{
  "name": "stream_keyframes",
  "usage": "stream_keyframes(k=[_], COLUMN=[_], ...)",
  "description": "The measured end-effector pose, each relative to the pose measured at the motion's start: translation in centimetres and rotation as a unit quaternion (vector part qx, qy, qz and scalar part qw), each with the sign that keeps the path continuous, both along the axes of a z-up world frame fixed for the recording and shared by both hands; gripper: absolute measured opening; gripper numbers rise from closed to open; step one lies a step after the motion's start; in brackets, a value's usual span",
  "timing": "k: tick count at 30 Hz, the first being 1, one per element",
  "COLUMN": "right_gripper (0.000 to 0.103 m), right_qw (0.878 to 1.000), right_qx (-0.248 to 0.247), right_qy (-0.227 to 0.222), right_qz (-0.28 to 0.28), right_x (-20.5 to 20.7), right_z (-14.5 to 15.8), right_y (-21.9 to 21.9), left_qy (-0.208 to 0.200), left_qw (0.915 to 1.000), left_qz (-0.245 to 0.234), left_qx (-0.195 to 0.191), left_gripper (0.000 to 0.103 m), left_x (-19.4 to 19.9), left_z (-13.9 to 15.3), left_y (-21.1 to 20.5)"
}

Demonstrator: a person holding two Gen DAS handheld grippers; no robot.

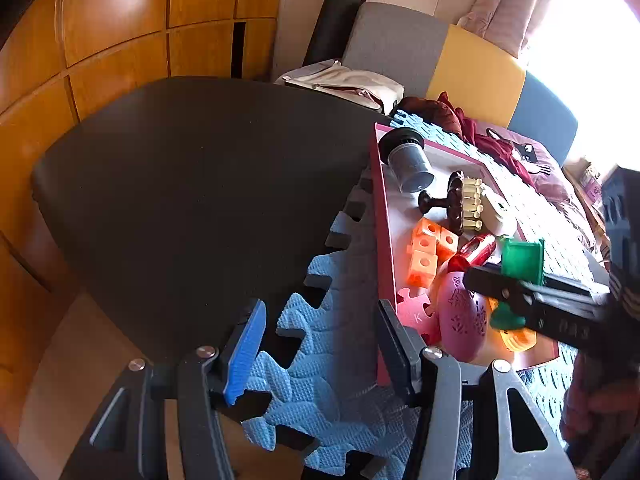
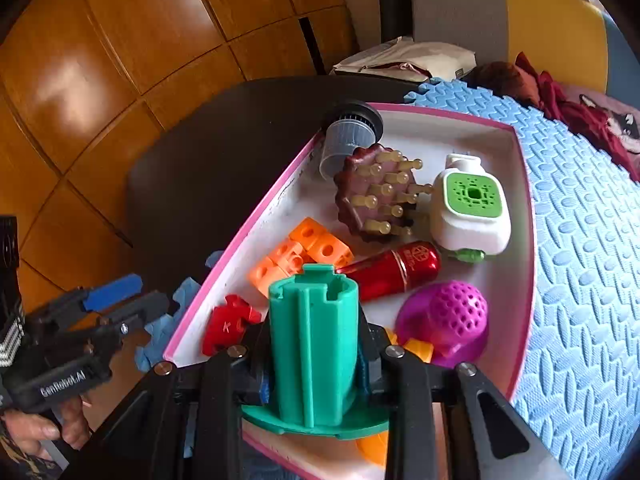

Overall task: Organize rigid objects
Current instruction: 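Carry the green plunger toy over the tray with the right gripper, then lower the green plunger toy into the tray and open the right gripper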

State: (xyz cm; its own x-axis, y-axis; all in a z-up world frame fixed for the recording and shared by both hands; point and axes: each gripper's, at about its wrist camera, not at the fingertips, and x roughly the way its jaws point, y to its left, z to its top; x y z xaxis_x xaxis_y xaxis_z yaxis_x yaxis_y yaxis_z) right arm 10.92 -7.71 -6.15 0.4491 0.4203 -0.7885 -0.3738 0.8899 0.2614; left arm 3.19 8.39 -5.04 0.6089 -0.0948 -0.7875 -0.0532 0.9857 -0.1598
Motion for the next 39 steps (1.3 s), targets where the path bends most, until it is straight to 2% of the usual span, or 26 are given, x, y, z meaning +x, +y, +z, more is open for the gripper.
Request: stream_keyframes(k=[4, 6, 8, 10, 12, 15, 26, 31, 39], right_gripper=[0.030, 0.031, 0.031, 0.032, 0.039, 0.043, 0.044, 0.044, 0.045], right_qw=[0.999, 0.999, 0.999, 0.999, 0.999, 0.999, 0.998, 0.998, 0.994], right_qx=[0.001, -0.016, -0.004, -0.011, -0.013, -0.014, 0.004, -0.002, -0.032], right_qy=[0.007, 0.014, 0.003, -0.001, -0.006, -0.009, -0.006, -0.023, -0.079], right_qz=[-0.033, -0.047, -0.048, -0.045, -0.042, -0.048, -0.059, -0.065, -0.070], right_x=[1.9, 2.4, 2.0, 1.7, 1.4, 1.3, 0.4, -0.4, -2.6], right_z=[-0.7, -1.4, -1.7, -1.7, -1.8, -1.7, -1.5, -1.0, 0.7], right_y=[-1.2, -1.6, -2.0, -1.8, -1.7, -1.9, -2.4, -2.4, -2.1], left_qy=[0.000, -0.002, -0.004, -0.005, -0.004, -0.007, -0.017, -0.021, -0.029], left_qw=[1.0000, 1.0000, 1.0000, 1.0000, 1.0000, 0.9999, 0.9995, 0.9991, 0.9987], left_qz=[-0.001, -0.002, -0.001, 0.000, 0.000, -0.001, -0.003, 0.000, 0.010], left_qx=[-0.001, 0.002, 0.004, 0.006, 0.006, 0.010, 0.024, 0.036, 0.040], left_gripper=[0.057, 0.057, 0.059, 0.060, 0.060, 0.060, 0.066, 0.068, 0.078], left_x=[0.2, 0.2, 0.2, 0.2, 0.3, 0.2, -0.1, -0.2, -0.5], left_z=[-0.1, 0.0, 0.0, 0.0, 0.0, 0.1, 0.9, 1.3, 1.8], left_y=[-0.1, -0.2, -0.3, -0.3, -0.4, -0.5, -1.3, -1.7, -1.7])
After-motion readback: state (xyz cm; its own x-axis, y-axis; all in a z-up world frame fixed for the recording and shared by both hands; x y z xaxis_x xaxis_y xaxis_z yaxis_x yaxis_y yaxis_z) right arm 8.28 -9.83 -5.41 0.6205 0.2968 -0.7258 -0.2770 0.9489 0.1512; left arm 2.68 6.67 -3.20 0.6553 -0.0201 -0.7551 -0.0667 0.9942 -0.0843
